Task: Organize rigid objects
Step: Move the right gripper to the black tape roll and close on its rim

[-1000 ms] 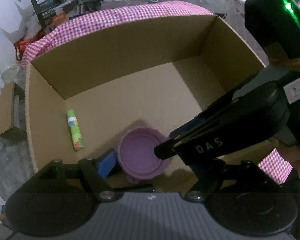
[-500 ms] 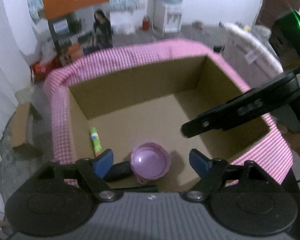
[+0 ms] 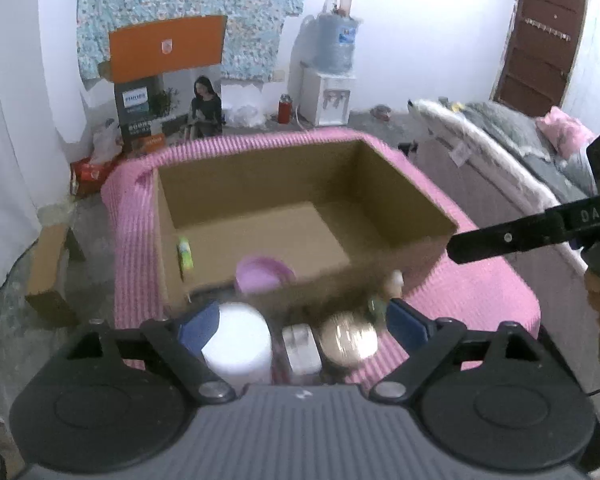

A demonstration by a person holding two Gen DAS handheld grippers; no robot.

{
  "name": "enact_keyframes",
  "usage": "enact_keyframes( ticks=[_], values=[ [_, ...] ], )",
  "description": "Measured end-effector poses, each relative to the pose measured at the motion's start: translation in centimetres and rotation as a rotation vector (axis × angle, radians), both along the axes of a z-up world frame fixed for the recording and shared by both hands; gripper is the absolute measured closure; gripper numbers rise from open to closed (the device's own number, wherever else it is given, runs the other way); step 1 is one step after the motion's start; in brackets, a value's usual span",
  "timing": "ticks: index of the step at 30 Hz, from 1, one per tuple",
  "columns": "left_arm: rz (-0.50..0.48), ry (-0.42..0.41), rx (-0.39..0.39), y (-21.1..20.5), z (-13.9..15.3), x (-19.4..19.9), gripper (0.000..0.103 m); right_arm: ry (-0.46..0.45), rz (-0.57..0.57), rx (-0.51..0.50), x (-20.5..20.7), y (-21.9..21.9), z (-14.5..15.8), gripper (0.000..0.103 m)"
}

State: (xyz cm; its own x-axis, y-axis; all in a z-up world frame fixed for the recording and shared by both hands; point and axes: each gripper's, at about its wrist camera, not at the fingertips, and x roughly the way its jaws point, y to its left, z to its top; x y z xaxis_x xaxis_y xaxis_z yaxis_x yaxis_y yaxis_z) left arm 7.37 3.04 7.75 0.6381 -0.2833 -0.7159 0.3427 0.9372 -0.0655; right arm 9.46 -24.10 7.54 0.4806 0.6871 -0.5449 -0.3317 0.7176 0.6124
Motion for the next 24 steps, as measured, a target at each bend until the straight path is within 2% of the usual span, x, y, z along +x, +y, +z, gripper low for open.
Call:
enact_keyframes(
  ticks=[6,13,21,24],
  values=[
    [0.008,0.075,0.064,-1.5,-5.0,-1.6,0.012,0.125,-0.010,0.026,-2.0,1.3,-6.1,0.050],
    [-0.014,0.122,0.217,-3.9,-10.0,-1.6,0.015,0.194,0.041,-0.069,-1.5,5.2,-10.6,0.054],
    [-0.042,0.176,0.206,-4.5,-12.4,-1.0,0.023,0.213,0.103,-0.142,0.3,8.2,-12.7,0.066],
    [-0.061,0.184,0.204,-5.0,-12.8,-1.2,0.032,0.209,0.115,-0.144,0.6,8.8,-12.9,0.070]
  ],
)
